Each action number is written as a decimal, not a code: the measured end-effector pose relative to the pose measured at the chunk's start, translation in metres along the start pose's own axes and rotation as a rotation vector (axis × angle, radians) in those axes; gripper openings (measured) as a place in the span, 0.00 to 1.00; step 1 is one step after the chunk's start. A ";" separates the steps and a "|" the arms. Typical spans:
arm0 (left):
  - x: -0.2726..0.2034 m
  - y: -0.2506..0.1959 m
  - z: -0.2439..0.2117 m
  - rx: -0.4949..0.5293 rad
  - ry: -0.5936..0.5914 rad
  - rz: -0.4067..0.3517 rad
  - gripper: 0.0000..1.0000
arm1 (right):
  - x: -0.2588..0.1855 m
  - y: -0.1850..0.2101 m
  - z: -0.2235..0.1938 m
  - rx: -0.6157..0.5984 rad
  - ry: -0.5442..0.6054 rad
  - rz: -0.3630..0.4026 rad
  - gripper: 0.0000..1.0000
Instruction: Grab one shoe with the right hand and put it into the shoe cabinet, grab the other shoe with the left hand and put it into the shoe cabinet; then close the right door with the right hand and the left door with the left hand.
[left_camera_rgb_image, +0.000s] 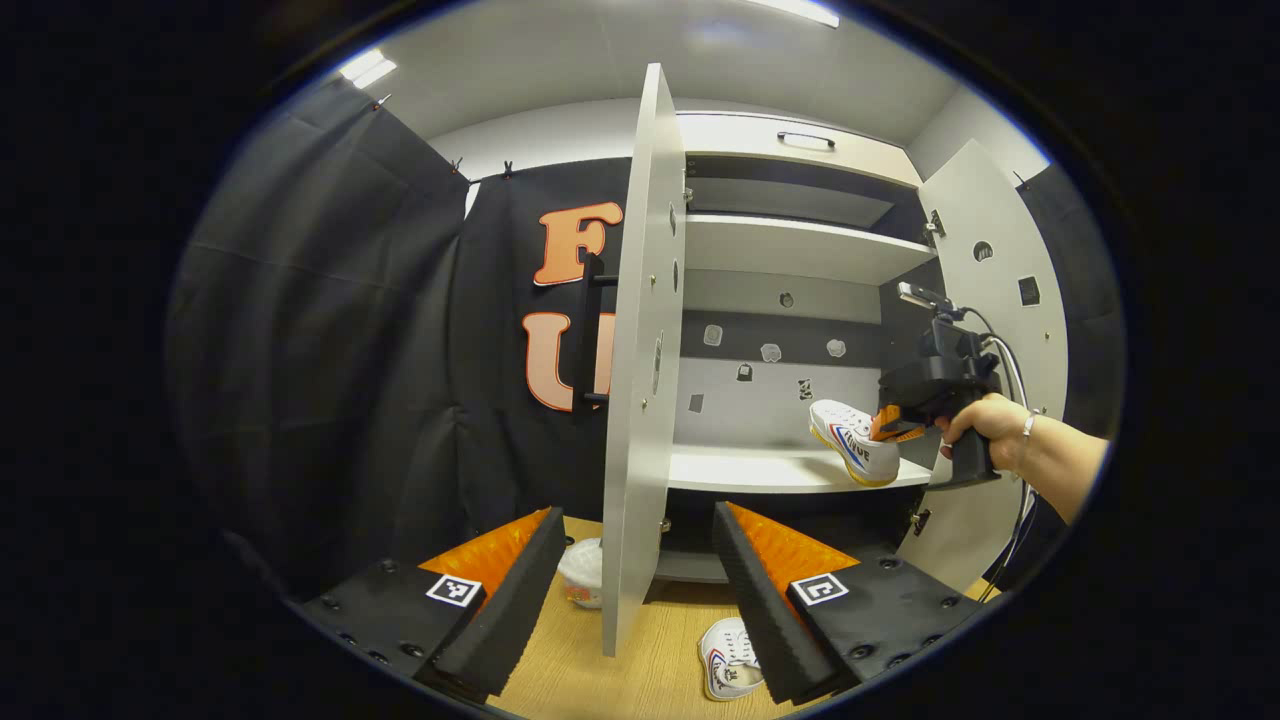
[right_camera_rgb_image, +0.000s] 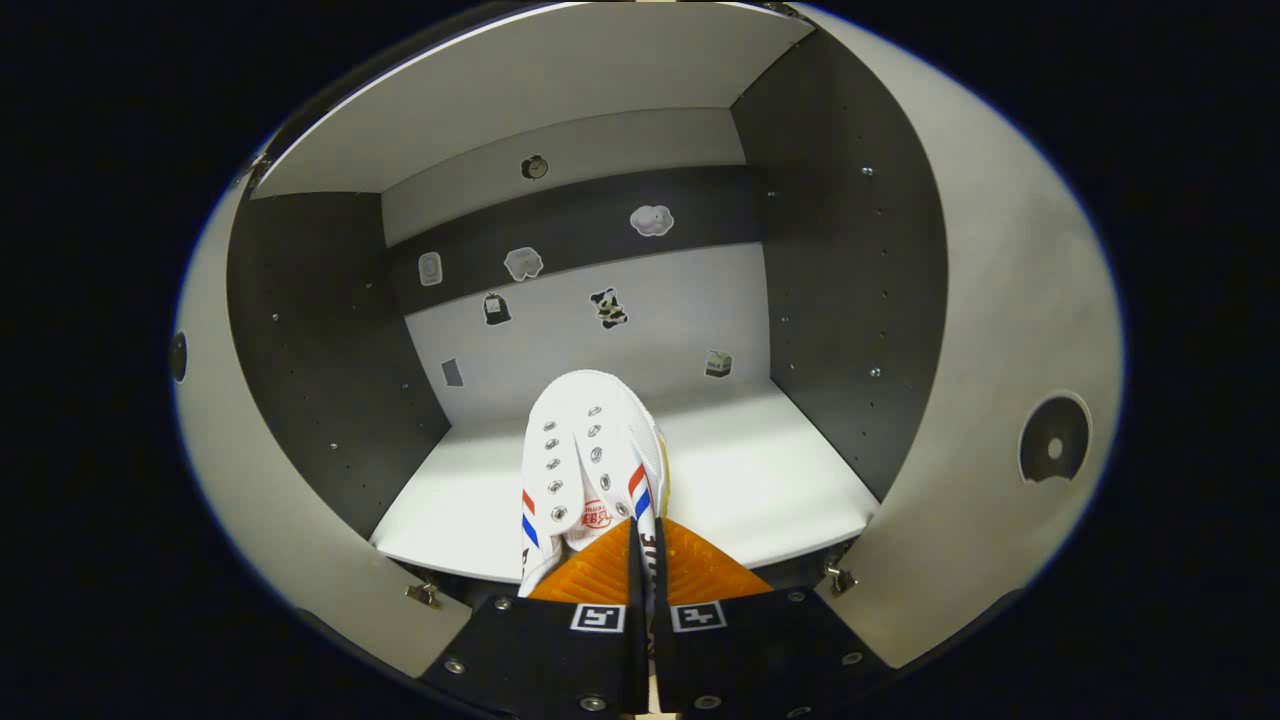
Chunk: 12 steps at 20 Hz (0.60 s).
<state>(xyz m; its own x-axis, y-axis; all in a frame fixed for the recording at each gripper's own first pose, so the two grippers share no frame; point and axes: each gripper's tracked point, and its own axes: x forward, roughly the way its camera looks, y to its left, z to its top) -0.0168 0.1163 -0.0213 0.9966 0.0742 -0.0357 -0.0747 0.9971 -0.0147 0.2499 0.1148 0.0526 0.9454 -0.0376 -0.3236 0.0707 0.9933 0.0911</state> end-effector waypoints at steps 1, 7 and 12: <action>-0.001 0.001 -0.001 0.001 0.002 0.002 0.96 | 0.011 -0.001 0.004 -0.002 0.009 -0.008 0.02; 0.000 0.002 -0.002 0.011 0.008 0.009 0.96 | 0.073 -0.015 -0.014 0.051 0.136 -0.059 0.02; 0.003 -0.008 -0.006 0.006 0.016 -0.003 0.96 | 0.069 -0.012 -0.003 0.046 0.097 -0.025 0.17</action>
<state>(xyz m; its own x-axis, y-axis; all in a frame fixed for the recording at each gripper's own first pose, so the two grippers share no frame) -0.0136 0.1085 -0.0272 0.9962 0.0710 -0.0513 -0.0716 0.9974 -0.0090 0.3133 0.1009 0.0268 0.9082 -0.0494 -0.4156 0.1105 0.9861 0.1242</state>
